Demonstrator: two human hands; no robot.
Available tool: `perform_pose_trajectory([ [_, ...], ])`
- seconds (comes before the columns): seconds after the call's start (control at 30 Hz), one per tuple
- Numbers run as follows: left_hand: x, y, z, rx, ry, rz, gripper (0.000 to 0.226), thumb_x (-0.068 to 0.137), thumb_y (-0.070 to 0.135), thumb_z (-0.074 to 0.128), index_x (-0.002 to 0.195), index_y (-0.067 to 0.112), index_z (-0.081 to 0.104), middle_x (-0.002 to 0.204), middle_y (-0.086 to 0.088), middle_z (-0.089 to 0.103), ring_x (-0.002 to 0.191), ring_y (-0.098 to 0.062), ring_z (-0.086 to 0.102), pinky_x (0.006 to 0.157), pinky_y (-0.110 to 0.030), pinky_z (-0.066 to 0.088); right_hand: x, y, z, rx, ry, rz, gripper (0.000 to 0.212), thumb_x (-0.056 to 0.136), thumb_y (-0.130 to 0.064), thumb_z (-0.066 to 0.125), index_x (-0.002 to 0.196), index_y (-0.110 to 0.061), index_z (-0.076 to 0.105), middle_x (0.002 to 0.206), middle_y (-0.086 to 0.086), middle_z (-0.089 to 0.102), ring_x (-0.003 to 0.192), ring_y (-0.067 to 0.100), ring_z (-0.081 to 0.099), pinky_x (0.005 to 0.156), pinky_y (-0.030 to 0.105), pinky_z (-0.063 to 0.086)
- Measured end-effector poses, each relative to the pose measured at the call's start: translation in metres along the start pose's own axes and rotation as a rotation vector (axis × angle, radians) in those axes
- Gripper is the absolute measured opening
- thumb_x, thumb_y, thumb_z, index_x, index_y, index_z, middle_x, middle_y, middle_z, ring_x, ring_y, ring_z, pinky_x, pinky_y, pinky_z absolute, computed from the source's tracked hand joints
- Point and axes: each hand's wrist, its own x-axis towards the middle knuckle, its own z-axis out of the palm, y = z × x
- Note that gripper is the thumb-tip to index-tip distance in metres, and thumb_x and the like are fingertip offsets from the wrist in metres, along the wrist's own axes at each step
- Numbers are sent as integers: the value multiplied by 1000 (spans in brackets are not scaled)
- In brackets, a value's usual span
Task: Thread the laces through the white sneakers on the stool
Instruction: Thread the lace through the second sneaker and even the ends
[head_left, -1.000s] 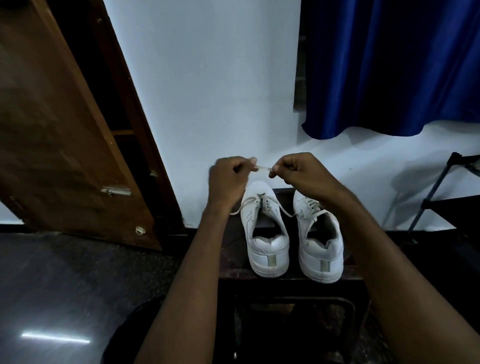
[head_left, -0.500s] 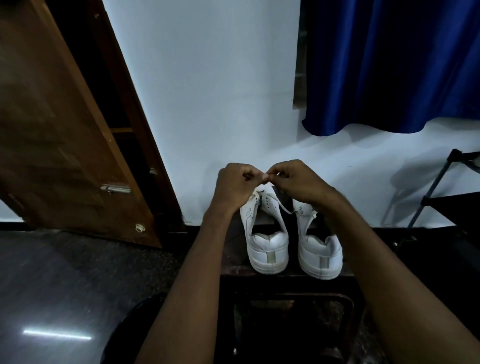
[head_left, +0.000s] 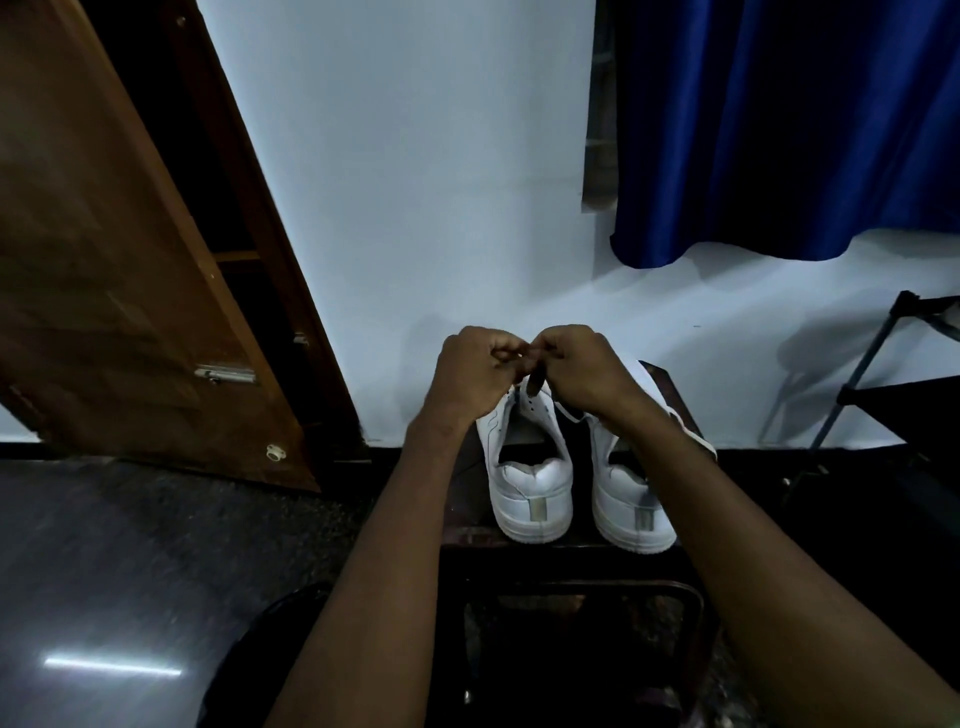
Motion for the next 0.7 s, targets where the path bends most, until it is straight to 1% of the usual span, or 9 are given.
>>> perform_pose_trajectory([
  [0.07,-1,-6,1,80,28,-37,10,83,19,87,92,22,85,81,6,80,76,-4,75,79,-35,63,0,0,1,29,10,18,21,96,-4,55,90,-13,73,78,0,78,54,-4,59,62,26,46],
  [0.13,-3,-10,0,137,71,-104,9,83,16,84,84,25,85,78,10,79,75,-3,74,76,-29,61,-2,1,-1,13,-44,53,13,92,-9,64,100,-15,72,89,0,77,74,5,67,70,30,52],
  [0.2,-6,-10,-1,199,128,-180,14,84,15,78,82,27,85,81,10,79,79,-5,73,73,-21,55,-6,-3,-2,-71,-185,84,26,84,-21,74,108,-9,72,98,10,73,87,15,65,74,31,50],
  [0.3,-7,-12,2,198,111,-244,20,85,15,72,81,30,85,77,11,78,74,-8,74,77,-24,60,-16,-15,4,-159,-280,59,25,85,-21,70,94,3,69,93,22,69,75,21,58,67,35,46],
  [0.37,-8,-12,6,212,70,-252,17,84,17,74,83,30,85,76,10,77,73,-12,74,77,-30,63,-21,-20,9,-212,-227,50,16,87,-15,66,73,-10,59,73,9,61,65,16,53,56,28,41],
  [0.47,-9,-13,9,227,55,-260,10,80,24,80,85,31,85,81,6,78,78,-16,74,76,-34,64,-20,-21,15,-290,-120,91,38,85,-16,68,59,-19,40,58,-1,45,55,10,40,49,25,27],
  [0.57,-9,-15,10,201,47,-251,12,78,23,84,85,32,84,86,8,79,82,-13,74,78,-31,63,-11,-10,16,-269,-41,184,27,84,-20,67,62,-10,54,64,5,56,62,19,53,55,28,33],
  [0.63,-9,-15,10,200,43,-252,12,78,20,84,82,31,84,84,9,79,81,-12,74,76,-27,61,-2,1,13,-194,-35,251,19,84,-19,67,75,-3,72,76,11,70,74,27,64,64,28,42],
  [0.7,-10,-14,12,218,33,-247,13,78,19,82,80,32,83,81,10,78,79,-13,73,77,-27,61,5,16,10,-19,-29,341,23,75,-15,69,87,3,78,80,17,75,72,25,63,65,31,46],
])
